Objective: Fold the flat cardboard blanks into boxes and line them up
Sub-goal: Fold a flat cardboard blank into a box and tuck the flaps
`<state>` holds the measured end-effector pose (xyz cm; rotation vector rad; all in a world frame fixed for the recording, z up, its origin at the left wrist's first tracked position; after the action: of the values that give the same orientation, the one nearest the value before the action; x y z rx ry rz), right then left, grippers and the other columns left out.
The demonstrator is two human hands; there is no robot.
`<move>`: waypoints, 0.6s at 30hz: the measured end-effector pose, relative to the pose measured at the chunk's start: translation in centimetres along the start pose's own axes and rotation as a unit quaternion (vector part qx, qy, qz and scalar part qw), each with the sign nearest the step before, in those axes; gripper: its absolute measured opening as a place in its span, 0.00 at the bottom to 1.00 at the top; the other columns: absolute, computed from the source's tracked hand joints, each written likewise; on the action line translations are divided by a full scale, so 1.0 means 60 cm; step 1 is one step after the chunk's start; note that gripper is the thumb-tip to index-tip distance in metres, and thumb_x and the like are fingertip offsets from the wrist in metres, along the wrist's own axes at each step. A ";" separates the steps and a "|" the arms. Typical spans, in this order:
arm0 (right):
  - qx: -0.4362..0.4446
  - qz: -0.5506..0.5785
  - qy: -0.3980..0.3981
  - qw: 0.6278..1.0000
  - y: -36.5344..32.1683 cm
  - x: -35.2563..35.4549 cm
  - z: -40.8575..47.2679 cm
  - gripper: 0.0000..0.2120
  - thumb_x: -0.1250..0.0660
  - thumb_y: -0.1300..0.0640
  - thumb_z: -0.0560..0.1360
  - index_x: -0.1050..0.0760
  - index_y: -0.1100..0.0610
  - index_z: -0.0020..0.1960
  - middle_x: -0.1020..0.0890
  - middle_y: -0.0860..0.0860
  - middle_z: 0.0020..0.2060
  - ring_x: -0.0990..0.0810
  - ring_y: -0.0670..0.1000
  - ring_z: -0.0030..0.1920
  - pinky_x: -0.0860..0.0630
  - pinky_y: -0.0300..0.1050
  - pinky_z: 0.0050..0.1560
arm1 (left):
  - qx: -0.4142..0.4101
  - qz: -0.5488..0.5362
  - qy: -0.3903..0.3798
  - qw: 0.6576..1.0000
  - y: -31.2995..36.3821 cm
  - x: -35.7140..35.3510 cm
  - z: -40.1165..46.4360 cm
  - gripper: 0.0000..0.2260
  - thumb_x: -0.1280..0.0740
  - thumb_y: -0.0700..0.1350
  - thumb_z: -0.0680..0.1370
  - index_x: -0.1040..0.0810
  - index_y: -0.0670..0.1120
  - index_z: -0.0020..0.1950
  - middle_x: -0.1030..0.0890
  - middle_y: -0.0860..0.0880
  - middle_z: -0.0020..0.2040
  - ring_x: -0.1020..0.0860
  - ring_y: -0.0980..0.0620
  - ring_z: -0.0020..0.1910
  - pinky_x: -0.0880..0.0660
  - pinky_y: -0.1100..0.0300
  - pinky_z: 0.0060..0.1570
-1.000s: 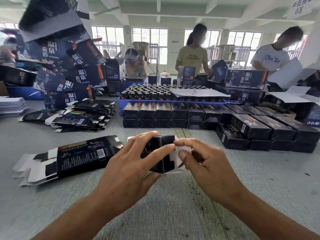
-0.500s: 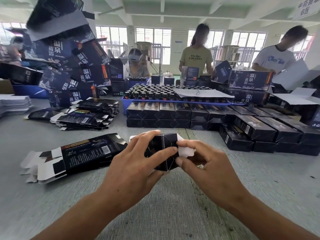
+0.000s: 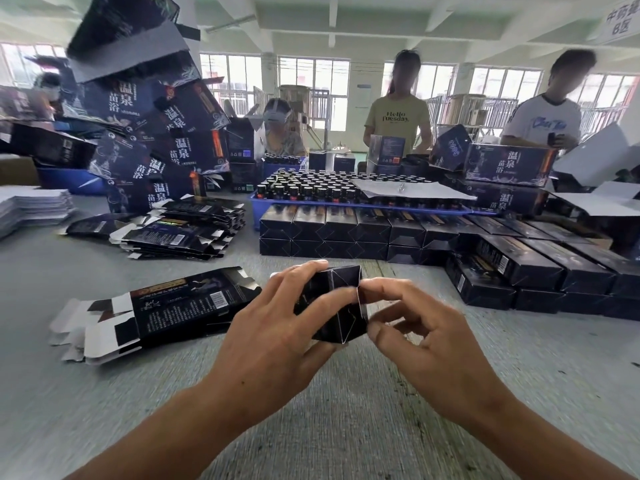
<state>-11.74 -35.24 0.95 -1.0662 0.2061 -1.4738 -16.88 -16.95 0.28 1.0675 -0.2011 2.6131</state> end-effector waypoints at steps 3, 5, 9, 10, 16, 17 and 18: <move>0.001 0.020 0.012 1.000 0.002 0.001 0.001 0.12 0.32 0.54 0.80 0.21 0.42 0.61 0.18 0.36 0.53 0.17 0.43 0.51 0.23 0.32 0.48 | 0.013 -0.038 0.015 0.999 0.000 0.001 -0.002 0.34 0.28 0.56 0.72 0.36 0.52 0.75 0.28 0.50 0.71 0.27 0.48 0.66 0.20 0.52 0.54; -0.015 0.028 0.020 0.999 0.004 0.000 0.002 0.11 0.32 0.47 0.77 0.22 0.41 0.59 0.18 0.36 0.51 0.16 0.43 0.48 0.21 0.35 0.46 | 0.017 -0.043 0.021 0.999 0.003 0.001 -0.002 0.37 0.28 0.57 0.72 0.39 0.50 0.77 0.30 0.52 0.71 0.29 0.51 0.67 0.23 0.57 0.57; -0.074 0.065 0.017 0.995 0.015 -0.002 0.004 0.18 0.31 0.40 0.70 0.23 0.41 0.59 0.16 0.38 0.49 0.16 0.42 0.46 0.21 0.34 0.43 | 0.026 -0.039 0.018 0.999 0.009 -0.001 -0.002 0.41 0.29 0.59 0.72 0.42 0.48 0.80 0.30 0.53 0.71 0.29 0.52 0.67 0.27 0.60 0.57; -0.082 0.070 0.013 0.994 0.017 -0.002 0.004 0.17 0.30 0.40 0.70 0.21 0.42 0.58 0.15 0.39 0.47 0.16 0.42 0.46 0.21 0.33 0.43 | 0.026 -0.037 0.019 0.999 0.009 -0.001 -0.003 0.41 0.30 0.60 0.72 0.42 0.48 0.79 0.29 0.52 0.71 0.29 0.52 0.67 0.27 0.60 0.57; -0.083 0.088 0.012 0.993 0.019 0.000 0.007 0.05 0.25 0.53 0.74 0.17 0.46 0.49 0.13 0.43 0.43 0.14 0.45 0.44 0.18 0.40 0.45 | 0.013 -0.032 0.021 0.999 0.013 -0.004 -0.003 0.38 0.29 0.59 0.72 0.36 0.47 0.77 0.28 0.53 0.70 0.29 0.52 0.67 0.28 0.61 0.60; -0.080 0.085 0.017 0.993 0.019 0.001 0.006 0.05 0.25 0.54 0.73 0.17 0.46 0.48 0.13 0.44 0.42 0.14 0.45 0.43 0.18 0.41 0.44 | 0.011 -0.033 0.021 0.999 0.014 -0.004 -0.003 0.38 0.28 0.59 0.72 0.36 0.47 0.77 0.29 0.53 0.70 0.29 0.52 0.67 0.29 0.61 0.60; -0.078 0.082 0.023 0.993 0.018 0.002 0.006 0.05 0.25 0.54 0.73 0.17 0.46 0.47 0.14 0.44 0.41 0.14 0.46 0.43 0.19 0.41 0.43 | 0.009 -0.035 0.021 0.999 0.016 -0.005 -0.003 0.38 0.29 0.59 0.72 0.37 0.47 0.77 0.29 0.53 0.70 0.29 0.52 0.67 0.29 0.61 0.61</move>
<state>-10.70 -35.42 0.47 -1.1136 0.4375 -1.3508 -17.10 -17.86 -0.05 1.0049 -0.1283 2.5765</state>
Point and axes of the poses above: each hand's wrist, its own z-axis towards the middle knuckle, its own x-axis out of the back of the hand, y = z × x, the point moved 3 cm from there along z, towards the middle knuckle
